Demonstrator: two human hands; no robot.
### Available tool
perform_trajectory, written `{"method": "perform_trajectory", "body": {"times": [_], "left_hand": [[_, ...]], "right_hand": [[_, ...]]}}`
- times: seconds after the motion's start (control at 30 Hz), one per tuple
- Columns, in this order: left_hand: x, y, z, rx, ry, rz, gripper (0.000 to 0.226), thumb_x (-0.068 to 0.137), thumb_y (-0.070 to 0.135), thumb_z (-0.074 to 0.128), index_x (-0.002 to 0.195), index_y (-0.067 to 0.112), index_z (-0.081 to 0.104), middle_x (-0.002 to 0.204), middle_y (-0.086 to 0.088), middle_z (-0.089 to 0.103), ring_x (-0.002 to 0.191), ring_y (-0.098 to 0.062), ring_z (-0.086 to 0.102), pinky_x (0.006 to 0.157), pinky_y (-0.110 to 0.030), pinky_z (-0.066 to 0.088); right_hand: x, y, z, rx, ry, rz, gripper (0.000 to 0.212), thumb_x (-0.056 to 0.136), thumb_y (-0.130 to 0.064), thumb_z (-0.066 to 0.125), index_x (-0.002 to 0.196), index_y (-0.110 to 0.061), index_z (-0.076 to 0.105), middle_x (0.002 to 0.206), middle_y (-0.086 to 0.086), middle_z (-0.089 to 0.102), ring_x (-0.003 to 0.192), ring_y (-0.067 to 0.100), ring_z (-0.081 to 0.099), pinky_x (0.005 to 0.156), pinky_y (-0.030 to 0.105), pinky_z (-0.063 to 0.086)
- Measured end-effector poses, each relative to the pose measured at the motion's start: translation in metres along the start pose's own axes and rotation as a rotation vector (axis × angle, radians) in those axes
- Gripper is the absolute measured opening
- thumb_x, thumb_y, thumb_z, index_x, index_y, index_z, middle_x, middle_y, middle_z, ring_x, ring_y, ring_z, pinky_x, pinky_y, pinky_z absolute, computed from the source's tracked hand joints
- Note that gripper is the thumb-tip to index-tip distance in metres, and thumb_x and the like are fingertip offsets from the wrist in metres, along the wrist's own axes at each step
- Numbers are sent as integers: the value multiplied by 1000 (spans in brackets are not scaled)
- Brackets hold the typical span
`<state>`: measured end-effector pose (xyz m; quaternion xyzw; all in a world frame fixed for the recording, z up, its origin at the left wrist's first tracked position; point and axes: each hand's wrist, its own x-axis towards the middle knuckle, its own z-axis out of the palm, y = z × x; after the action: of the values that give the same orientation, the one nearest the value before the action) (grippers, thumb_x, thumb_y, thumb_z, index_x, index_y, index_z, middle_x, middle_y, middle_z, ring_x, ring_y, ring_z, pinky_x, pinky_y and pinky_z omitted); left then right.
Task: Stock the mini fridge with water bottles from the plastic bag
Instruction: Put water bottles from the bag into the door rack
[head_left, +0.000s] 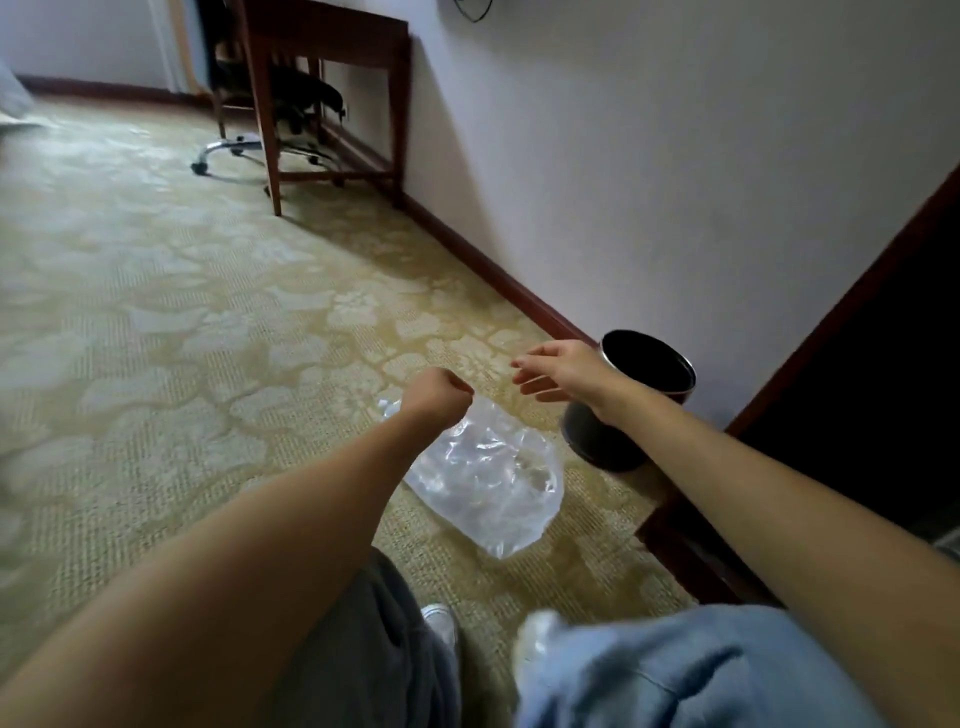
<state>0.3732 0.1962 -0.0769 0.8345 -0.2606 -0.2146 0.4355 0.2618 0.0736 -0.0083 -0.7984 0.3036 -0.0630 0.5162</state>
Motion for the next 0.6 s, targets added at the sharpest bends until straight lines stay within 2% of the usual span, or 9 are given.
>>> {"method": "perform_trajectory", "body": {"times": [0.1, 0.23, 0.3, 0.37, 0.43, 0.5, 0.57, 0.6], "left_hand": [[8, -5, 16, 46, -52, 2, 16, 88, 3, 53, 86, 17, 63, 79, -6, 60, 68, -20, 53, 63, -27, 44], [32, -22, 26, 239, -112, 40, 18, 89, 7, 54, 91, 21, 65, 86, 1, 58, 70, -16, 55, 60, -21, 42], [49, -41, 21, 328, -128, 19, 23, 90, 9, 54, 107, 16, 68, 103, 1, 66, 85, -17, 64, 65, -20, 46], [64, -65, 11, 391, -139, -23, 26, 91, 7, 54, 114, 14, 65, 118, -2, 65, 96, -19, 65, 74, -23, 49], [81, -89, 2, 431, -131, -93, 27, 91, 4, 53, 115, 12, 63, 121, -5, 64, 93, -19, 66, 72, -22, 49], [94, -110, 0, 433, -54, -139, 29, 91, 2, 52, 116, 12, 64, 121, -4, 64, 90, -15, 64, 72, -23, 51], [106, -137, 18, 371, 21, -167, 29, 91, 3, 51, 116, 13, 62, 120, -3, 64, 81, -9, 61, 63, -18, 49], [110, -150, 35, 339, 24, -178, 28, 92, 6, 52, 117, 13, 60, 120, -2, 63, 79, -6, 58, 60, -15, 45]], "right_hand": [[6, 32, 12, 101, -3, 75, 14, 95, -20, 55, 97, -9, 64, 89, 4, 69, 81, 16, 66, 74, 23, 55], [28, 104, 36, 173, 60, 260, 17, 96, -14, 53, 106, -4, 64, 85, 4, 66, 78, 15, 62, 75, 26, 51], [44, 138, 45, 215, 132, 344, 17, 95, -10, 52, 107, -4, 63, 83, 5, 65, 74, 15, 61, 72, 26, 49], [63, 167, 48, 266, 226, 412, 18, 95, -4, 49, 106, -3, 62, 79, 6, 63, 73, 18, 60, 71, 27, 49], [86, 191, 47, 250, 314, 448, 23, 94, 2, 44, 108, 0, 63, 81, 9, 63, 82, 23, 62, 82, 32, 51], [105, 207, 49, 168, 331, 478, 27, 94, 4, 42, 111, 2, 63, 95, 14, 66, 98, 30, 63, 97, 41, 49], [130, 224, 58, 123, 260, 487, 28, 94, 6, 41, 110, 4, 64, 104, 18, 66, 102, 32, 63, 97, 40, 49], [142, 233, 63, 114, 199, 480, 28, 94, 6, 41, 109, 5, 64, 104, 17, 66, 99, 29, 63, 91, 35, 50]]}}
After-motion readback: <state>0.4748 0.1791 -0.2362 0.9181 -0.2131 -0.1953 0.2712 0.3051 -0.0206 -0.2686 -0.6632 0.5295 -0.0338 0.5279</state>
